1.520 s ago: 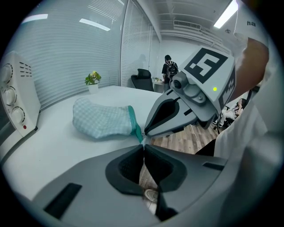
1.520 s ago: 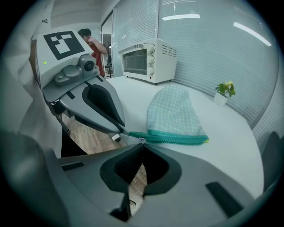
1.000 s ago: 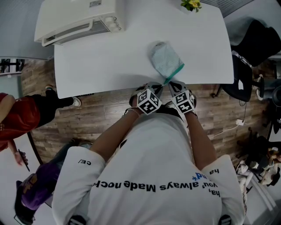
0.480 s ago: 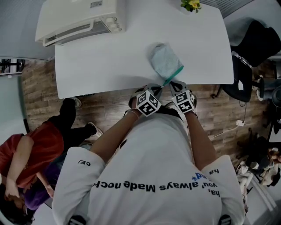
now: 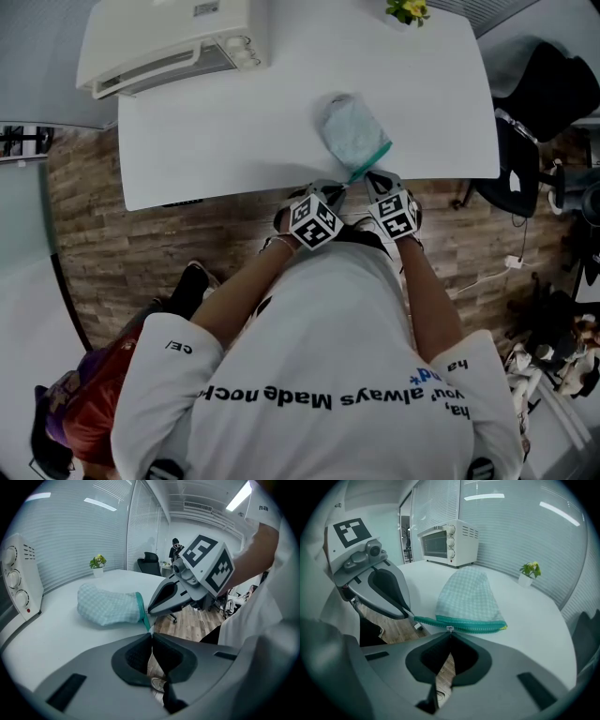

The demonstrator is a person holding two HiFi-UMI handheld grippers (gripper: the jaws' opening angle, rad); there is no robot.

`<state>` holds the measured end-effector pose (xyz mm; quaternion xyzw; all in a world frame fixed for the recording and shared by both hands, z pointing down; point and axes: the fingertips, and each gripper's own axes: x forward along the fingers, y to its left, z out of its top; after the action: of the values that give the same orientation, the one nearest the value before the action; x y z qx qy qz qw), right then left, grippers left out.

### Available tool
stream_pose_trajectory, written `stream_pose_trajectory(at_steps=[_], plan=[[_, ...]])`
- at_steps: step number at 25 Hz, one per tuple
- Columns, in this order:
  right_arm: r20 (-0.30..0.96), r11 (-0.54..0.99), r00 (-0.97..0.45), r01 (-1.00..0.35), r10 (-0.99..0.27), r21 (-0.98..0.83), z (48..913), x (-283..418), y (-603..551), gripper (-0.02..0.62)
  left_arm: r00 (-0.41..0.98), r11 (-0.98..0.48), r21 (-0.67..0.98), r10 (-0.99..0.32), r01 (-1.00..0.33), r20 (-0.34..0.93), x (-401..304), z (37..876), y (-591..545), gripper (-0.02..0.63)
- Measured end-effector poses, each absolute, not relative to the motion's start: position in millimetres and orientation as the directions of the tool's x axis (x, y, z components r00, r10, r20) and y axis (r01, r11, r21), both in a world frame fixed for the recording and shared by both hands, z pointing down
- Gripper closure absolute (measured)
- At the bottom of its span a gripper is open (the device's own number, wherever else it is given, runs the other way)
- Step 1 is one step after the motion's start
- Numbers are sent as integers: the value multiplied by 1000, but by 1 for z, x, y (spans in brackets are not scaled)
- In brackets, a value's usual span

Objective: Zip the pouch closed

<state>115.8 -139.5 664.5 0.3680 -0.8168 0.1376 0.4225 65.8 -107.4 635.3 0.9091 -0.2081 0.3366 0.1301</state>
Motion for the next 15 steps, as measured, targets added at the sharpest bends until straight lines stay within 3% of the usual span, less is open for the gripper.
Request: stream_pose_trajectory(at_steps=[15], plan=[[787, 675, -361, -732, -500, 93, 661, 120, -146, 584, 683, -879, 93, -292, -467, 670, 55, 634, -103, 581]])
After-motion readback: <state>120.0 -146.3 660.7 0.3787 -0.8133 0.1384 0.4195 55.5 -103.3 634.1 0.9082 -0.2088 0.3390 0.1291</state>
